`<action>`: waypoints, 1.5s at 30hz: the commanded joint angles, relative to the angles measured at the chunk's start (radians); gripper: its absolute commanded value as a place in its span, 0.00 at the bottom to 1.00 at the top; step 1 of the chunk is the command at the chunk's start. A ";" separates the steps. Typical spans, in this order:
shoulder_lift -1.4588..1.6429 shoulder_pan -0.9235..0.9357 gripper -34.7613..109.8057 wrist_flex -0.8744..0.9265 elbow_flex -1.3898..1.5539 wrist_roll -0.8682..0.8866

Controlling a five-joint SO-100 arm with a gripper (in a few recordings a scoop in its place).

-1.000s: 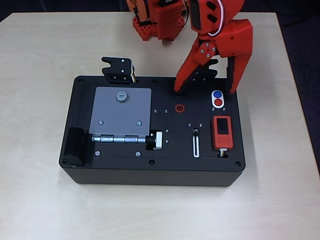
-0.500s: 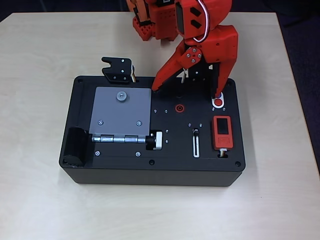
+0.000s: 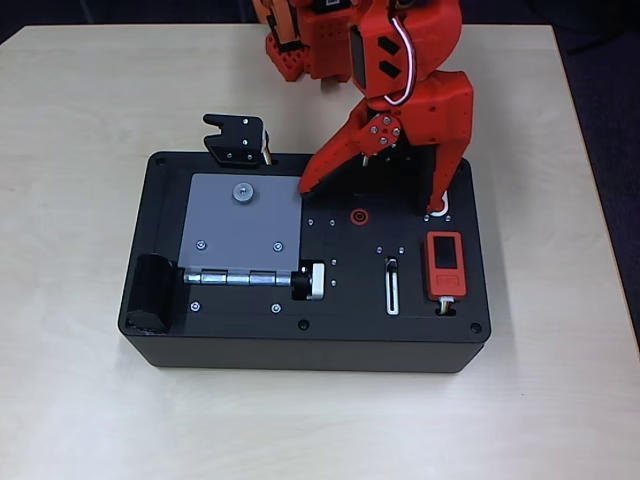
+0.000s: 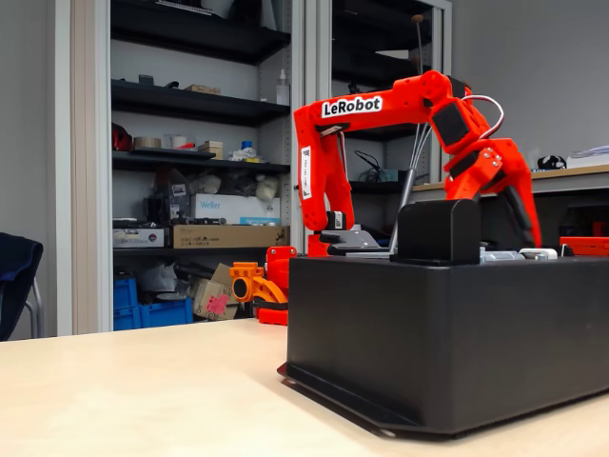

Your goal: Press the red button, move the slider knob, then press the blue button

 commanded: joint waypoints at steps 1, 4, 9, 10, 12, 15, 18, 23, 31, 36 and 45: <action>0.032 -0.026 0.66 0.018 -0.025 0.014; 0.046 -0.025 0.66 0.032 -0.041 0.008; 0.067 -0.021 0.66 0.078 -0.074 0.003; 0.069 -0.021 0.66 0.080 -0.075 0.005; 0.069 -0.025 0.66 0.077 -0.074 0.011; 0.069 -0.031 0.66 0.057 -0.057 0.021; 0.069 -0.037 0.66 0.048 -0.048 0.028; 0.061 -0.044 0.65 0.044 -0.055 0.034; 0.054 -0.055 0.65 0.017 -0.041 0.048; 0.055 -0.054 0.65 0.008 -0.026 0.041; 0.069 -0.049 0.65 0.002 0.011 0.037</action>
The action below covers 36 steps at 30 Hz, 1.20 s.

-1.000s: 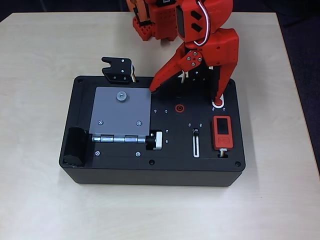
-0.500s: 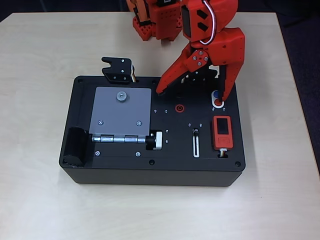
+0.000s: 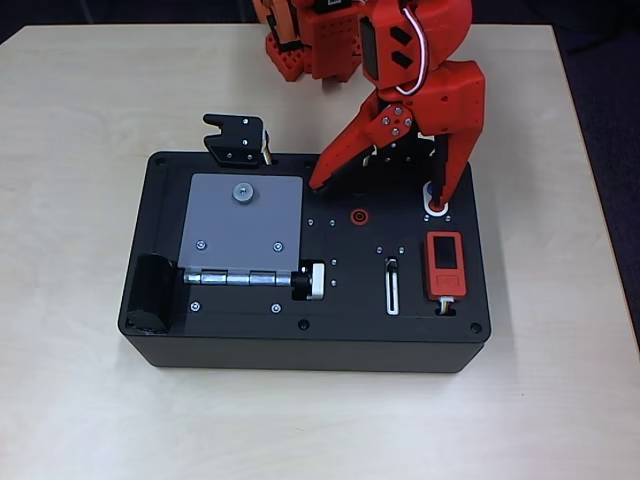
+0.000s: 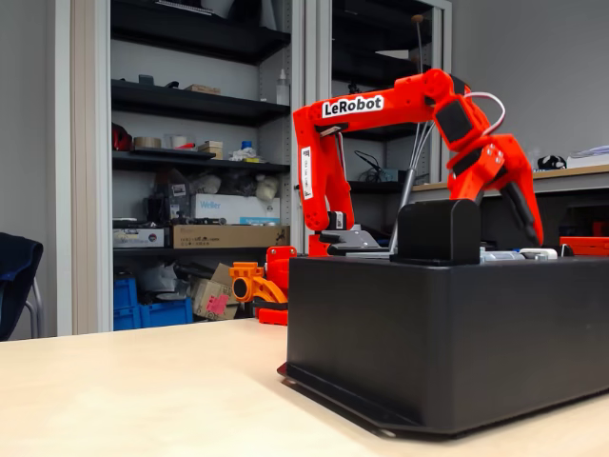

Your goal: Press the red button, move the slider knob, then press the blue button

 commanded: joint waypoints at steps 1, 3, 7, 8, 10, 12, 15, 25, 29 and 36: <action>0.044 -0.014 0.65 -0.011 0.017 0.006; 0.046 -0.012 0.65 -0.015 0.023 0.006; 0.046 -0.012 0.65 -0.025 0.034 0.005; 0.046 -0.012 0.65 -0.029 0.037 0.006; 0.044 -0.014 0.65 -0.040 0.044 0.008; 0.041 -0.015 0.65 -0.044 0.051 0.011; 0.041 -0.018 0.65 -0.058 0.069 0.015; 0.046 -0.026 0.65 -0.071 0.095 0.018; 0.051 -0.026 0.66 -0.069 0.097 0.014; 0.044 -0.015 0.66 -0.002 -0.006 -0.017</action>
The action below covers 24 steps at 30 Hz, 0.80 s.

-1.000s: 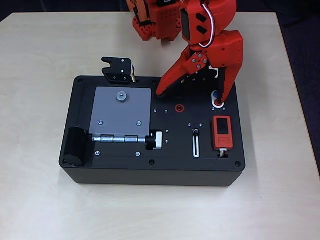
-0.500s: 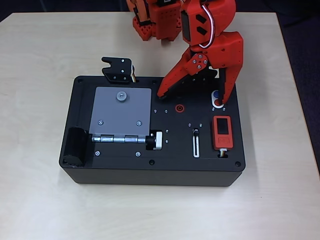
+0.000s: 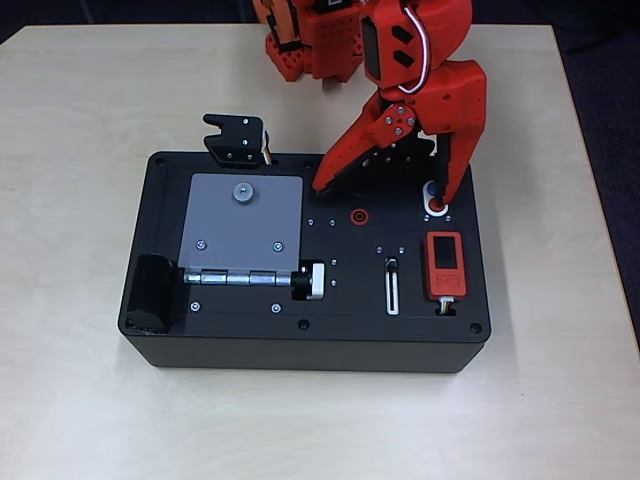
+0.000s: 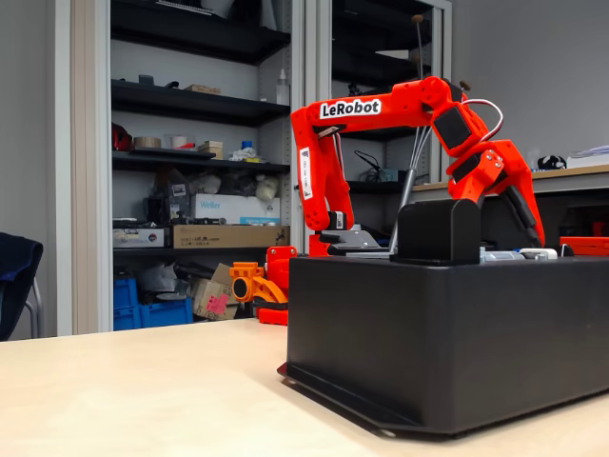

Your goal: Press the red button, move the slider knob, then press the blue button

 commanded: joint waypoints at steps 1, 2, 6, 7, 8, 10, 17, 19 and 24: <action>0.018 -0.003 0.66 0.040 -0.063 -0.012; 0.017 -0.002 0.66 0.046 -0.078 -0.017; 0.012 0.012 0.65 0.057 -0.121 -0.035; 0.012 0.017 0.64 0.054 -0.127 -0.043; 0.011 0.025 0.64 0.048 -0.135 -0.057; 0.000 0.040 0.61 0.048 -0.160 -0.074; -0.080 0.103 0.48 0.078 -0.262 -0.141; -0.103 0.115 0.44 0.084 -0.282 -0.149; -0.143 0.123 0.34 0.110 -0.307 -0.112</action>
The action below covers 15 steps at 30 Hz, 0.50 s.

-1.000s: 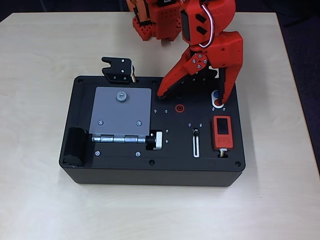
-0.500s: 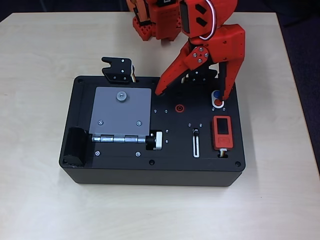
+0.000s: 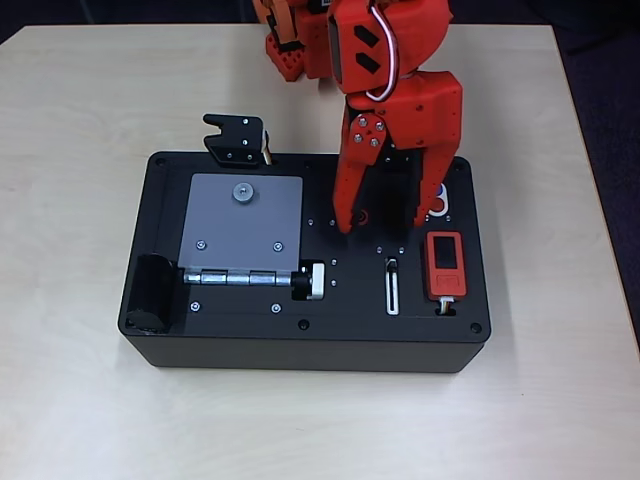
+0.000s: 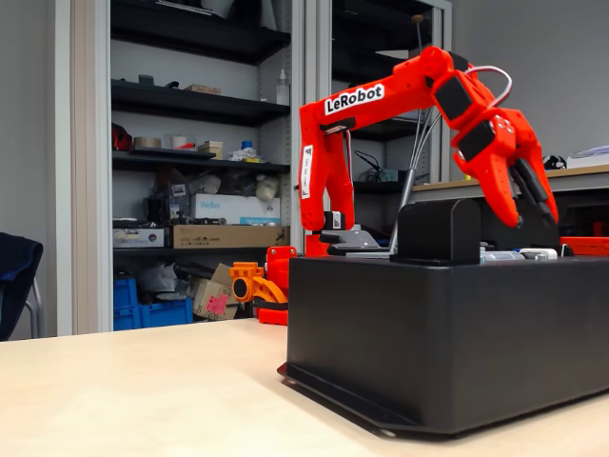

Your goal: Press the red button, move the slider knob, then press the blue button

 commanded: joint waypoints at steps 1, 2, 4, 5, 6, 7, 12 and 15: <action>-0.008 -0.002 0.32 0.031 -0.044 0.035; -0.014 -0.002 0.31 0.031 -0.046 0.038; -0.026 -0.002 0.28 0.031 -0.052 0.048; -0.032 -0.002 0.27 0.031 -0.058 0.049; -0.041 -0.003 0.27 0.031 -0.064 0.052; -0.049 -0.003 0.26 0.029 -0.072 0.054; -0.092 -0.006 0.25 0.018 -0.095 0.061; -0.112 -0.005 0.24 0.014 -0.107 0.057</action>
